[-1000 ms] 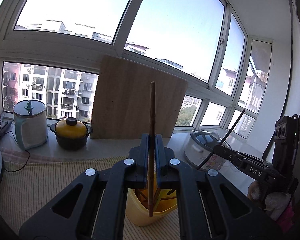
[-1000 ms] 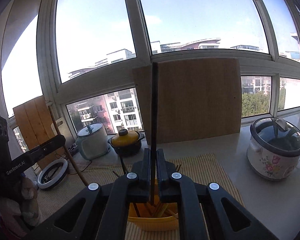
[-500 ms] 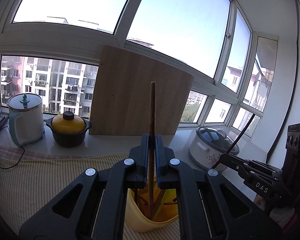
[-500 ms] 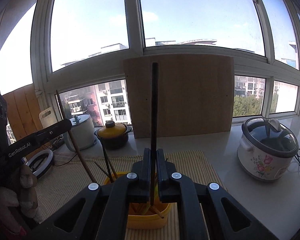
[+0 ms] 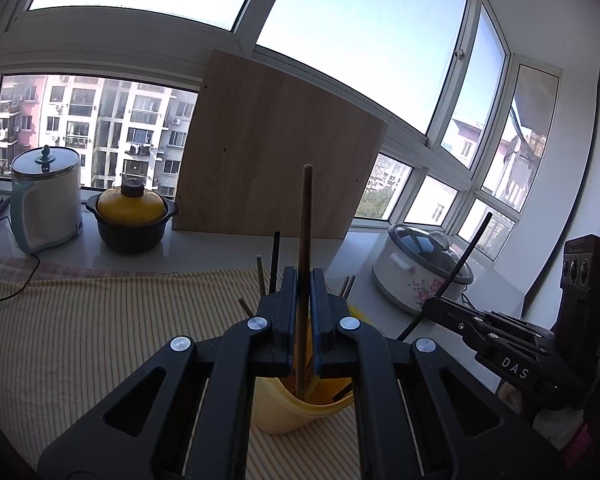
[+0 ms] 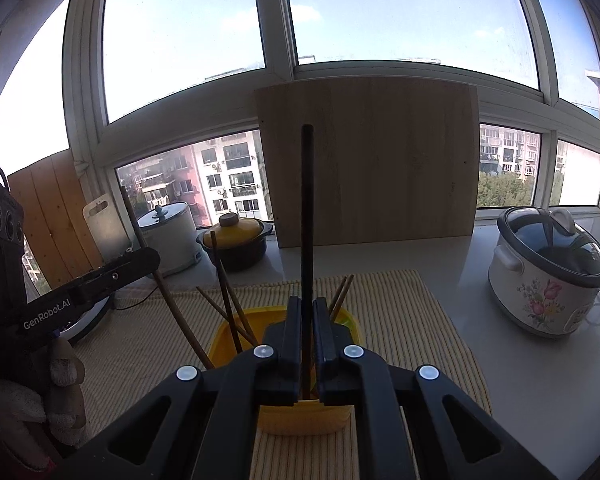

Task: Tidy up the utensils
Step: 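Open both tools to release the chopsticks into the container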

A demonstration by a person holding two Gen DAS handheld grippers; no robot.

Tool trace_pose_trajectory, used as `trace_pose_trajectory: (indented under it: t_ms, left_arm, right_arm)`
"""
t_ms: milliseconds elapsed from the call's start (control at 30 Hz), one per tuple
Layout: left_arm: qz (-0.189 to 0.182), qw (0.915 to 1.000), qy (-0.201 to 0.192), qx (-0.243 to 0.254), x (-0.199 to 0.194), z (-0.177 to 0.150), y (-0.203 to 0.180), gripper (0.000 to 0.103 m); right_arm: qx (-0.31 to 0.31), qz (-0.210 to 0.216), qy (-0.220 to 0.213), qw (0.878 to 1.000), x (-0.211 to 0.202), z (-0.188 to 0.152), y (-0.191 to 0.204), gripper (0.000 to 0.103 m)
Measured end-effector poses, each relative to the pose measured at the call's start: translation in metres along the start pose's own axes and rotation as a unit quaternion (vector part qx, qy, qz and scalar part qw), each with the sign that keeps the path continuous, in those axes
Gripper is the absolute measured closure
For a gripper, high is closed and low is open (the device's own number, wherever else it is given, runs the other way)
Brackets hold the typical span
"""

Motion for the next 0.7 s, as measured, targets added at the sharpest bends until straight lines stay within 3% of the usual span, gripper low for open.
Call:
trace_pose_trajectory:
  t_ms: [133, 200, 233, 567, 700]
  left_arm:
    - [-0.006, 0.9998, 0.020, -0.005, -0.001, -0.012, 0.000, 0.099]
    - [-0.006, 0.9997, 0.024, -0.001, -0.003, -0.016, 0.000, 0.099]
    - [-0.006, 0.9997, 0.026, 0.001, -0.005, -0.019, -0.001, 0.099]
    - [0.001, 0.9992, 0.037, 0.014, -0.024, -0.038, 0.004, 0.098]
    - [0.010, 0.9991, 0.034, 0.022, -0.034, -0.044, 0.008, 0.083]
  right_arm:
    - [0.003, -0.004, 0.009, 1.000, 0.003, -0.008, 0.001, 0.099]
    - [0.002, -0.009, 0.013, 1.000, 0.003, -0.011, 0.001, 0.093]
    - [0.001, -0.010, 0.013, 1.000, 0.003, -0.011, 0.002, 0.085]
    - [-0.011, -0.028, 0.004, 1.000, -0.006, -0.012, 0.012, 0.073]
    - [-0.007, -0.032, -0.004, 0.999, -0.013, -0.012, 0.014, 0.069]
Point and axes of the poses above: each gripper's, at about its wrist camera, not at the fingertips, and x roughly the way its jaws point, y to its left, z to its top, the point moved 8 cm from there along x, roughly the way its jaws point, and after that the axes turned 10 degrees about -x, right-handed, at the moved point
